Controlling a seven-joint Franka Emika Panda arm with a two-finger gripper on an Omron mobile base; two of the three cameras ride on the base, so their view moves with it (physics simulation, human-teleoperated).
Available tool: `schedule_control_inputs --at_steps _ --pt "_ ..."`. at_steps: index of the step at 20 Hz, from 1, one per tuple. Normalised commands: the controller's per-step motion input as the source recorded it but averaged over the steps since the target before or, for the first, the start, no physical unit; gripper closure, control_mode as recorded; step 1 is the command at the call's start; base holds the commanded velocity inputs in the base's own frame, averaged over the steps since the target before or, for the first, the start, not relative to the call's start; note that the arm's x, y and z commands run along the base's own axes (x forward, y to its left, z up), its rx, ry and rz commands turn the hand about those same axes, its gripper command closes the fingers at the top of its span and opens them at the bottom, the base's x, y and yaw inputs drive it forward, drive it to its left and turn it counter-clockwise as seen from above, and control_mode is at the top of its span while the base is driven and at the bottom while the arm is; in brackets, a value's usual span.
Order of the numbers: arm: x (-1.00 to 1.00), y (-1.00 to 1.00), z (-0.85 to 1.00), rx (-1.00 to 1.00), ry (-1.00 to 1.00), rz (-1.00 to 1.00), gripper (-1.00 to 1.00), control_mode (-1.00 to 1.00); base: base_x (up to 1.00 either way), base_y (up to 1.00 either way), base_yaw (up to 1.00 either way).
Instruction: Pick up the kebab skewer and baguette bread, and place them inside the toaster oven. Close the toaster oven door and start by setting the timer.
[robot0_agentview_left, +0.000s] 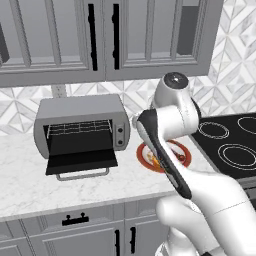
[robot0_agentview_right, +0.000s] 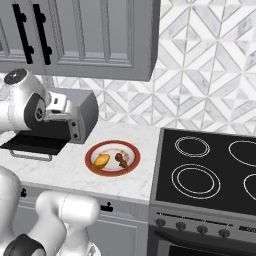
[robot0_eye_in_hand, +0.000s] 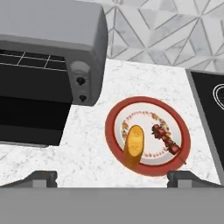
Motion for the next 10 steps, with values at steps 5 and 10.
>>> schedule_control_inputs --at_steps 5,10 --pt "0.2 1.0 -0.12 0.0 -0.36 -0.15 -1.0 -1.0 0.0 0.0 0.0" --pt "0.42 1.0 -0.15 0.02 -0.18 -0.22 -1.0 -1.0 0.0 0.0 0.0"
